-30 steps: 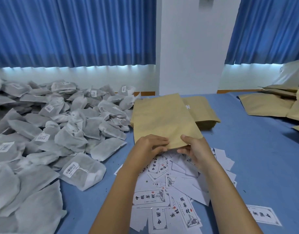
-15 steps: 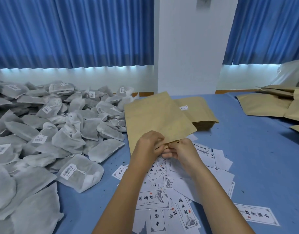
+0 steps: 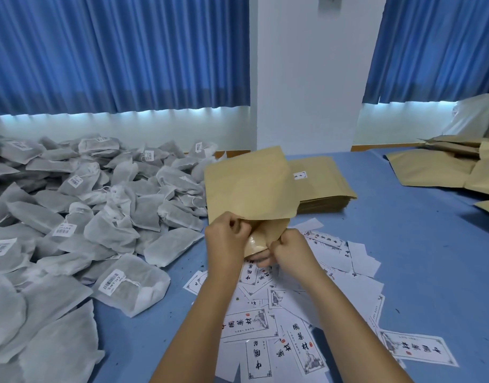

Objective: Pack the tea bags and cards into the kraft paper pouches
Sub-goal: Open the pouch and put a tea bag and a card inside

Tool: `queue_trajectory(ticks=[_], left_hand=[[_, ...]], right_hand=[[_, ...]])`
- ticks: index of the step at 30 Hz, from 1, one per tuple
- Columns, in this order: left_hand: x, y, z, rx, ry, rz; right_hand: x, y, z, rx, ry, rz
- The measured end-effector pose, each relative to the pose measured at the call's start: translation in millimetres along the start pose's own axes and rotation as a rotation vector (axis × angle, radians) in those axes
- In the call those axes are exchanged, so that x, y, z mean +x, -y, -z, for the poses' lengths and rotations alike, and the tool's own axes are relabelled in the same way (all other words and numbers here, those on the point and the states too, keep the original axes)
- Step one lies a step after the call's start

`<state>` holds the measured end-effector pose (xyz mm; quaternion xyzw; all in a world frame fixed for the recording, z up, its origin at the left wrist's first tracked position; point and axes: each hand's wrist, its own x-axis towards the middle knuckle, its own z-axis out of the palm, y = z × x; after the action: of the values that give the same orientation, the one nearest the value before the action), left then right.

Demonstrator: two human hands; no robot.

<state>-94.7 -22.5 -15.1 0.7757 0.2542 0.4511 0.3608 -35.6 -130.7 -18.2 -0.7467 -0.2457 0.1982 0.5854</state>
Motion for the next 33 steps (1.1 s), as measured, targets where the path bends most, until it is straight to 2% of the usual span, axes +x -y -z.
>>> queue_trajectory(ticks=[4,6,9,12,14,15,18,20,21,24,25,26,28,29,30,31,33], left_hand=[[-6,6,2,0.538,0.327,-0.163],[-9,4,1,0.561,0.379,-0.184],[-9,-5,2,0.388,0.424,-0.349],[-11,-16,6,0.246,0.311,-0.510],[-12,-17,9,0.140,0.140,-0.601],[-10,-18,12,0.059,0.048,-0.592],[-2,-21,29,-0.238,-0.186,-0.364],[1,-23,43,-0.324,-0.192,-0.278],[5,-21,50,-0.355,-0.111,-0.263],[15,-20,72,-0.409,0.316,-0.165],[19,-15,75,-0.326,0.373,-0.050],[23,-3,76,-0.153,0.362,0.089],[22,16,81,0.488,0.278,0.453],[19,20,84,0.717,0.298,0.624],[17,23,86,0.808,0.351,0.759],[15,24,86,0.820,0.396,0.821],[16,26,85,0.836,0.406,0.770]], right_hand=[[1,1,2,0.137,-0.032,0.008],[-1,0,0,0.257,-0.045,-0.019],[-1,-1,4,0.343,-0.147,-0.033],[2,0,10,0.337,-0.255,0.014],[5,-2,12,0.291,-0.314,0.044],[6,-4,13,0.249,-0.329,0.062],[8,-6,15,0.214,-0.311,0.050],[9,-4,10,0.238,-0.258,0.027],[9,-3,8,0.253,-0.243,0.020],[8,-1,9,0.428,-0.279,-0.008],[7,0,12,0.490,-0.327,-0.039],[6,2,15,0.535,-0.376,-0.072],[5,4,19,0.622,-0.428,-0.095],[5,5,19,0.666,-0.440,-0.088],[5,6,19,0.703,-0.443,-0.077],[6,5,18,0.732,-0.450,-0.074],[6,6,17,0.763,-0.454,-0.071]])
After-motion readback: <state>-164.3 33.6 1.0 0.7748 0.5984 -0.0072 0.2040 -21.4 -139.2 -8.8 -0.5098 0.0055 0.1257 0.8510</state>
